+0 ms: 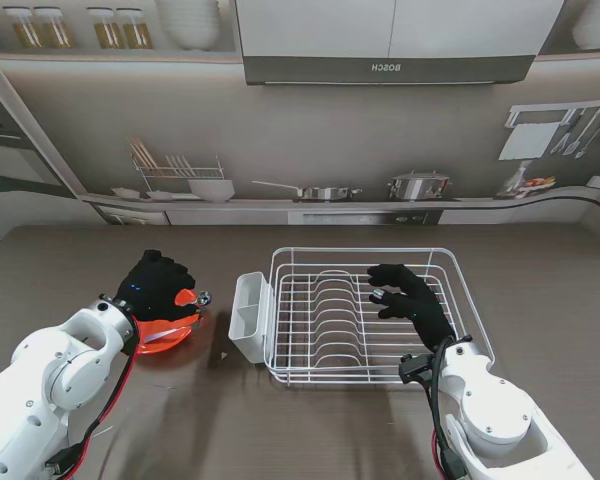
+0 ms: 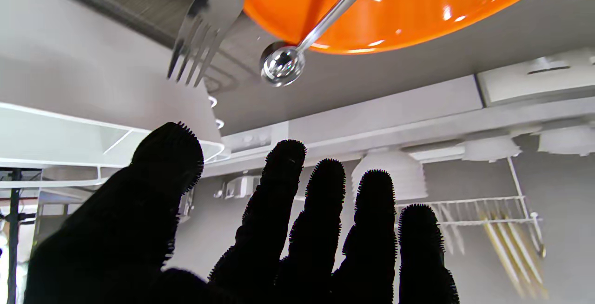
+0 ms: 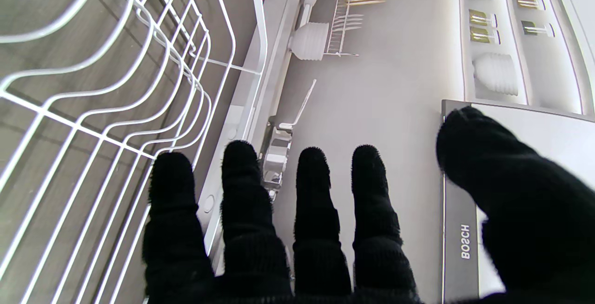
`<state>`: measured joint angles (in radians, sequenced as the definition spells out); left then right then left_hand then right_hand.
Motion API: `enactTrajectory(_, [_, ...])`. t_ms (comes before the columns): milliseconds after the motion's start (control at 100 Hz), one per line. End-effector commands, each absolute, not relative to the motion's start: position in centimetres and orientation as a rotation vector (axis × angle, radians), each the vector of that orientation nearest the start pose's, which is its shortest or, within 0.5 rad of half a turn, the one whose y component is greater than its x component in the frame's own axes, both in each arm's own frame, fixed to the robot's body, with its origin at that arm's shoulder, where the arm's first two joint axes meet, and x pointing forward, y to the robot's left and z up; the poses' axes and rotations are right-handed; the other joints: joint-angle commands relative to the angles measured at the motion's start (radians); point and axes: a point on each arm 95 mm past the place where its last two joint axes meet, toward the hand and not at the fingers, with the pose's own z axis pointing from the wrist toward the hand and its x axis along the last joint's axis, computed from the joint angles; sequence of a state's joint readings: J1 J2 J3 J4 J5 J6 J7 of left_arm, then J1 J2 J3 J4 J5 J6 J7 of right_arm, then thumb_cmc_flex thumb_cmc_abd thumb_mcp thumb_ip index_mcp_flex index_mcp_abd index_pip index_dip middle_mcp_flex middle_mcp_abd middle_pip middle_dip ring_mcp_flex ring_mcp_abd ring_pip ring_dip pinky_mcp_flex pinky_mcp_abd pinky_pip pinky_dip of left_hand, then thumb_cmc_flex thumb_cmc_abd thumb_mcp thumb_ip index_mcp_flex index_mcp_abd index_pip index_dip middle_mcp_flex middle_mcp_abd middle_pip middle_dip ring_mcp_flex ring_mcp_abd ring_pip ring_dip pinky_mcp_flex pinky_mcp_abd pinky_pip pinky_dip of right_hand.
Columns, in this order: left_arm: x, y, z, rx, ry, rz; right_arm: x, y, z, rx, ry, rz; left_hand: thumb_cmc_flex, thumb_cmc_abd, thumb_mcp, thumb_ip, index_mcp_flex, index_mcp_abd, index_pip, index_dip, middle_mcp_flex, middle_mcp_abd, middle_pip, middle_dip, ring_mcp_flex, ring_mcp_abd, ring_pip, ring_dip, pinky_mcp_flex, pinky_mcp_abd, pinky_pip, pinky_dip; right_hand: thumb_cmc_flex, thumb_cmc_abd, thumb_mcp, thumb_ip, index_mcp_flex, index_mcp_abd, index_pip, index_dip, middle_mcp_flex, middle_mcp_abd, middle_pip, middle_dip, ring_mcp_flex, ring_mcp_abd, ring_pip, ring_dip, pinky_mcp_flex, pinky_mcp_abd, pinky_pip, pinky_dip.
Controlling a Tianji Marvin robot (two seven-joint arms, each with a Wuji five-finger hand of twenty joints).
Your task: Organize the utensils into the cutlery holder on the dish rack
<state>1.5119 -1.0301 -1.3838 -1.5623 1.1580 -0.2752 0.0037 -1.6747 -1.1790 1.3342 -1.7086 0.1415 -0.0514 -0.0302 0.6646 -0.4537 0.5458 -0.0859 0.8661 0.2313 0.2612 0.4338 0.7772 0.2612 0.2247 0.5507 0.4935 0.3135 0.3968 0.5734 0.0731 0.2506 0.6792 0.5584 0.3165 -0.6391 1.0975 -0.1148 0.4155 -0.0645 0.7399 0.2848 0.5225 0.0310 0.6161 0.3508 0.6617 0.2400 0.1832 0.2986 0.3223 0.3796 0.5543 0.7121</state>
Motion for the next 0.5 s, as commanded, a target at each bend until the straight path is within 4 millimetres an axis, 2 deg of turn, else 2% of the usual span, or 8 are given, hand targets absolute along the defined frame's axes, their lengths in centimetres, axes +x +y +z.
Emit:
enactTrajectory(0, [43.2, 7.7, -29.0, -0.943, 1.632, -1.344, 38.2, 0.0, -30.6, -2.142, -0.517, -2.173, 0.020, 0.032, 0.024, 0.006, 0.014, 0.037, -0.003, -0.008, 0.009, 0.009, 0.007, 0.015, 0.007, 0.010, 0.020, 0.015, -0.003, 0.023, 0.019, 0.011, -0.031, 0.023, 0.000, 0.002, 0.017, -0.004, 0.004, -0.011, 0.009, 0.006, -0.009, -0.008, 0.021, 0.003, 0.003, 0.021, 0.008, 0.013, -0.009, 0.013])
enactTrajectory(270, [44.4, 9.3, -29.9, -0.983, 1.652, -1.286, 38.2, -0.1, -30.6, -2.145, -0.514, -2.168, 0.023, 0.038, 0.038, 0.003, -0.015, 0.043, -0.023, -0.026, -0.006, 0.009, 0.003, 0.019, -0.003, 0.008, 0.023, 0.015, -0.008, 0.019, 0.026, 0.007, -0.032, 0.026, 0.000, 0.003, 0.018, -0.003, 0.003, -0.011, 0.020, 0.008, -0.009, -0.008, 0.027, 0.005, 0.006, 0.023, 0.009, 0.015, -0.009, 0.012])
enactTrajectory(490, [45.8, 9.6, -30.1, -0.995, 1.654, -1.302, 38.1, -0.1, -30.6, -2.148, -0.516, -2.161, 0.023, 0.051, 0.032, 0.002, -0.048, 0.055, -0.052, -0.049, -0.028, 0.016, -0.015, 0.006, -0.023, 0.007, 0.012, 0.009, -0.017, 0.015, 0.022, 0.003, -0.032, 0.028, 0.000, 0.003, 0.017, -0.004, 0.002, -0.012, 0.030, 0.008, -0.010, -0.008, 0.031, 0.005, 0.007, 0.023, 0.011, 0.015, -0.008, 0.011])
